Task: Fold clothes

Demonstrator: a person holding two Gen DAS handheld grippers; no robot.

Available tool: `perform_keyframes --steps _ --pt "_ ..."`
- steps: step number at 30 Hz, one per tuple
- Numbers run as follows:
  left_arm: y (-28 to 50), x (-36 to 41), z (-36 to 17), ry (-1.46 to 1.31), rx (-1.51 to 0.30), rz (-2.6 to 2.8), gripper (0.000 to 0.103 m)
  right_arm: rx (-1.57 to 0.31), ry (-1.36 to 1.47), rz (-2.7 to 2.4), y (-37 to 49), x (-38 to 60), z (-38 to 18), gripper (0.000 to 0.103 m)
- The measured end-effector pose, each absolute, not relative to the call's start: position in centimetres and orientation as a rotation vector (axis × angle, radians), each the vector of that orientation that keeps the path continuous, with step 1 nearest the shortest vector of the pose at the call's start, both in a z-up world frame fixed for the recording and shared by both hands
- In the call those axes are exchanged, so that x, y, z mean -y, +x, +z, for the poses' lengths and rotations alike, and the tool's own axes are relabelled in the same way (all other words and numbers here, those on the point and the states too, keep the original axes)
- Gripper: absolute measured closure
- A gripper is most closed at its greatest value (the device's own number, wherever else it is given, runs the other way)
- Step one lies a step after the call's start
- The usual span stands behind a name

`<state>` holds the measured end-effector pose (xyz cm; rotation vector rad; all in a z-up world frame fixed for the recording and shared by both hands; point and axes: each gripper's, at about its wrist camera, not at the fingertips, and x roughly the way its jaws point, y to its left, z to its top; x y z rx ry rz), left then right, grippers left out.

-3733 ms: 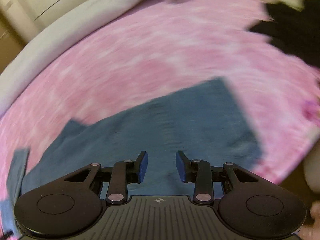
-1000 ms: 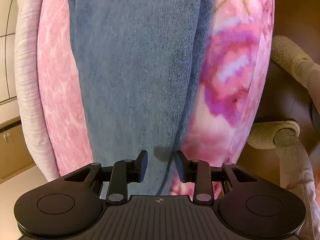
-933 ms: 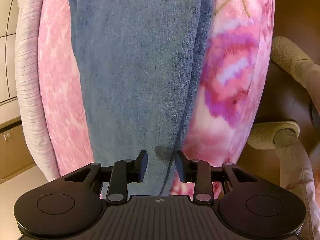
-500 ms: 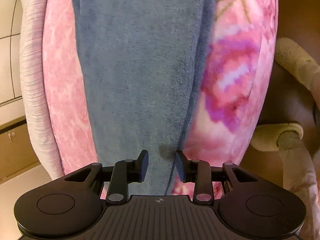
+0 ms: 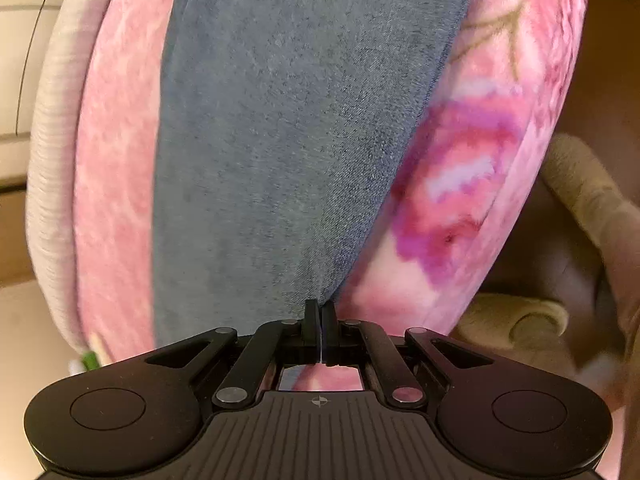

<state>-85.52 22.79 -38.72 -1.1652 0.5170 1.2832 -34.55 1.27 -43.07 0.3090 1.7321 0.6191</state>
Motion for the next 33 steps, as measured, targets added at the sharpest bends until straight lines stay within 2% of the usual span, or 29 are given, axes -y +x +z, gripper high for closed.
perform_keyframes --steps 2,4,6,10,12,19,22,25,30,32,33 --pt "-85.0 -23.1 -38.5 -1.141 -0.545 1.295 0.098 -1.706 0.230 0.650 -34.8 -2.1 -42.7 0.103" --pt "-84.7 -22.9 -37.6 -1.094 -0.590 1.323 0.094 -1.695 0.169 0.691 -34.9 -2.6 -42.2 0.093" --pt "-84.5 -22.3 -36.4 -1.037 -0.623 1.381 0.093 -1.647 0.085 0.712 -34.3 -2.6 -41.5 0.087" --pt "-82.6 -21.5 -34.0 -0.901 -0.722 1.555 0.095 -1.429 -0.078 0.738 -31.2 -1.8 -40.1 0.086" --pt "-80.2 -21.5 -33.2 -0.868 -0.715 1.489 0.094 -1.318 -0.157 0.748 -29.7 -1.3 -39.4 0.086" --pt "-65.4 -20.4 -35.3 -0.817 -0.810 1.087 0.093 -0.940 -0.424 0.783 -24.2 0.3 -37.7 0.085" --pt "-59.7 -19.4 -36.4 -0.844 -0.903 1.016 0.092 -0.996 -0.493 0.870 -20.2 2.3 -39.3 0.085" --pt "-54.7 -17.4 -35.4 -0.800 -0.918 0.955 0.092 -1.039 -0.524 0.816 -16.0 4.6 -37.7 0.085" --pt "-45.5 -17.0 -33.4 -0.794 -0.871 0.826 0.091 -1.062 -0.403 0.774 -6.6 7.5 -34.5 0.084" --pt "-41.5 -17.8 -32.7 -0.771 -0.836 0.776 0.090 -1.064 -0.355 0.792 -3.5 6.9 -34.3 0.079" --pt "-39.6 -18.3 -32.3 -0.758 -0.819 0.749 0.089 -1.066 -0.332 0.801 -1.9 6.7 -34.1 0.066"
